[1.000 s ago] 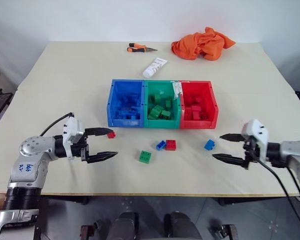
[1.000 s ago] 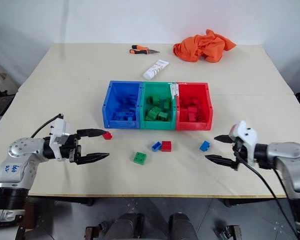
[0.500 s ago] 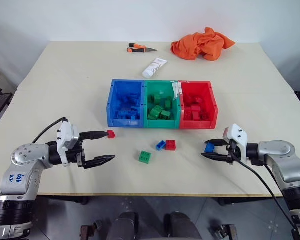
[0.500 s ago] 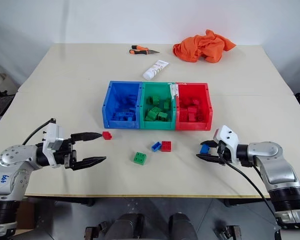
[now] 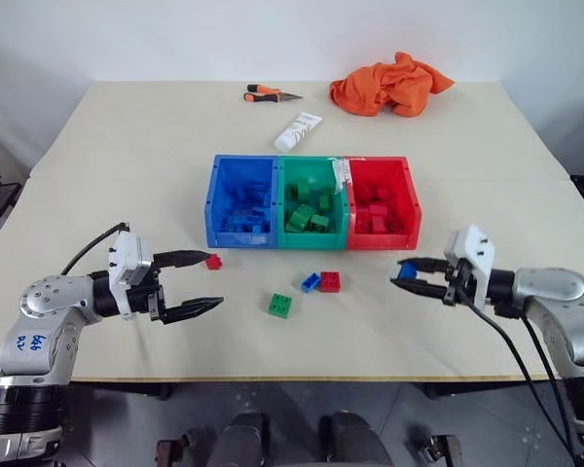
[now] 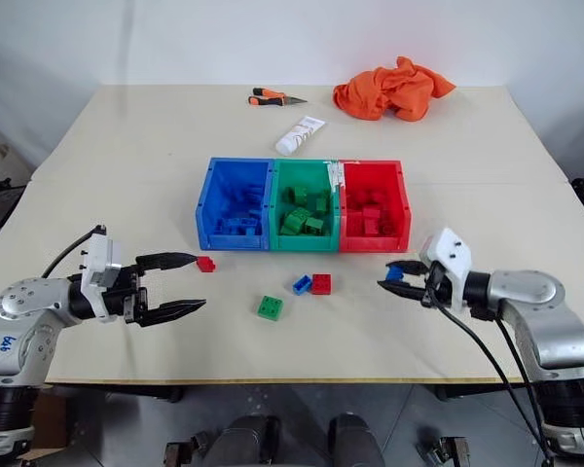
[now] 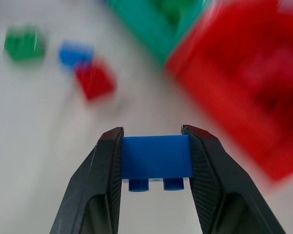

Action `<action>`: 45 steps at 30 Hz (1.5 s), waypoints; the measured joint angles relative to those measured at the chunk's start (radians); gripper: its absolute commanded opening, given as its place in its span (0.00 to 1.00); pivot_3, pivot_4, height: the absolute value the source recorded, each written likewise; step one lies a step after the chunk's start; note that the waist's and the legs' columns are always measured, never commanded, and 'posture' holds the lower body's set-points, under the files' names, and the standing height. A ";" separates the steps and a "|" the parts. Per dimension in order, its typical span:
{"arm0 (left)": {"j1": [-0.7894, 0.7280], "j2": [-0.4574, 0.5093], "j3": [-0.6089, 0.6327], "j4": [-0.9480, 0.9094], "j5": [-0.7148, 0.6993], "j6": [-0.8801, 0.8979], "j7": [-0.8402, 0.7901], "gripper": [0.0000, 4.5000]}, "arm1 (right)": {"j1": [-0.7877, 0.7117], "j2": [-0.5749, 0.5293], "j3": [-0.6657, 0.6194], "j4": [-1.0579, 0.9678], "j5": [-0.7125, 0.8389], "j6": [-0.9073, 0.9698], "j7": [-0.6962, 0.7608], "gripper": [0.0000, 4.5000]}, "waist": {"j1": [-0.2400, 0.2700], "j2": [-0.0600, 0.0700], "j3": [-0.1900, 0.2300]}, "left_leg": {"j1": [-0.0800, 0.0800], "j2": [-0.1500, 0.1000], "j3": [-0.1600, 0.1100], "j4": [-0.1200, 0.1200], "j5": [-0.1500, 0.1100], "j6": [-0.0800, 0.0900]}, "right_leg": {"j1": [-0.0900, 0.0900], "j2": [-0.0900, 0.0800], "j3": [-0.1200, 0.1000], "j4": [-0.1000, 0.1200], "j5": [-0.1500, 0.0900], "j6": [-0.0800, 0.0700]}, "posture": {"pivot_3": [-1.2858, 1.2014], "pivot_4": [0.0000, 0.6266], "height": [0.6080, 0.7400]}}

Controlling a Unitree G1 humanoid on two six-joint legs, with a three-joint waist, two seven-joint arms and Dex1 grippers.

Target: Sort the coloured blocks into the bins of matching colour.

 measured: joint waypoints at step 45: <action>0.044 -0.001 0.006 0.016 -0.007 -0.027 0.035 1.00 | -0.174 0.172 0.156 0.058 -0.015 -0.109 0.159 0.99 | -0.015 0.001 0.000 | -0.001 -0.001 -0.003 -0.002 0.000 -0.002 | -0.003 -0.001 -0.002 0.003 0.000 0.000 | 0.52 0.24 1.00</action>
